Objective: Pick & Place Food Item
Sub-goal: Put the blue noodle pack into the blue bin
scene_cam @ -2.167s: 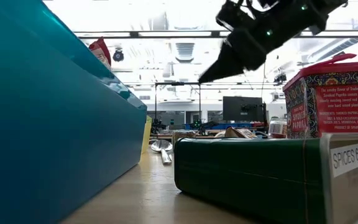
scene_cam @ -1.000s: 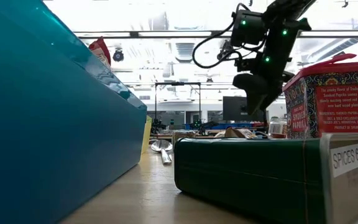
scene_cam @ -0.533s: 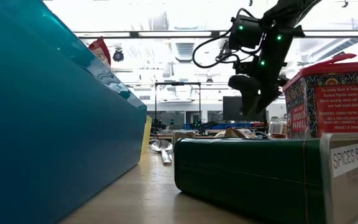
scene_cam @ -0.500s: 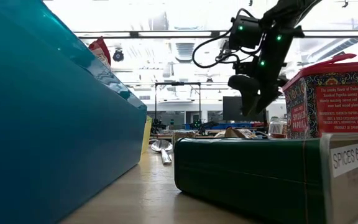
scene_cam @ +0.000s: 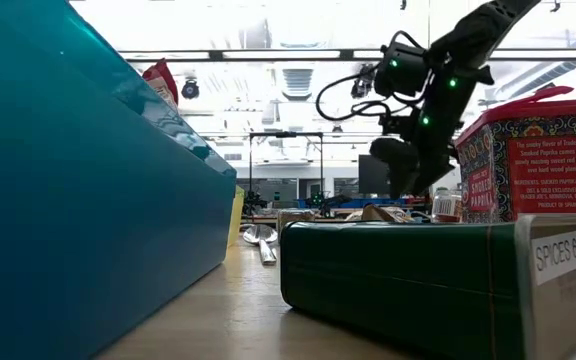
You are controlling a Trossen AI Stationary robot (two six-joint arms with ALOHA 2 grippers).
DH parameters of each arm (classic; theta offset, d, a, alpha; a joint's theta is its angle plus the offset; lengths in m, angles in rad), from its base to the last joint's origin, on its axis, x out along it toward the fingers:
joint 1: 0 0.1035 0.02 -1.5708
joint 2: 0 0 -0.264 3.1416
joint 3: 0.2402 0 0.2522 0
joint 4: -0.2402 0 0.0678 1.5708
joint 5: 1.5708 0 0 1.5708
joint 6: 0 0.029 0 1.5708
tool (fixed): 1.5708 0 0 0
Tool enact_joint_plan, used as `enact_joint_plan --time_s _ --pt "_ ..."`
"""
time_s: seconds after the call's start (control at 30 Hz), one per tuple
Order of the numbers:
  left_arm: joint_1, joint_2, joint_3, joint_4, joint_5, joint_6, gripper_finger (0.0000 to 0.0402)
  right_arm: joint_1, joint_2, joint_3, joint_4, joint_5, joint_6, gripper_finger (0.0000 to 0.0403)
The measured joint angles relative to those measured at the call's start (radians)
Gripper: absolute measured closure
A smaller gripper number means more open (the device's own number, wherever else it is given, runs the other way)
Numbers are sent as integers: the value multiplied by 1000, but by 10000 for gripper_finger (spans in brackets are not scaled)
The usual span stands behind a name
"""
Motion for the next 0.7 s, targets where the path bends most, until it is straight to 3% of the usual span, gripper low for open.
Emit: enact_joint_plan --time_s 0.7 --pt "0 0 0 0 0 0 126 -17 0 -159 281 -24 -54 145"
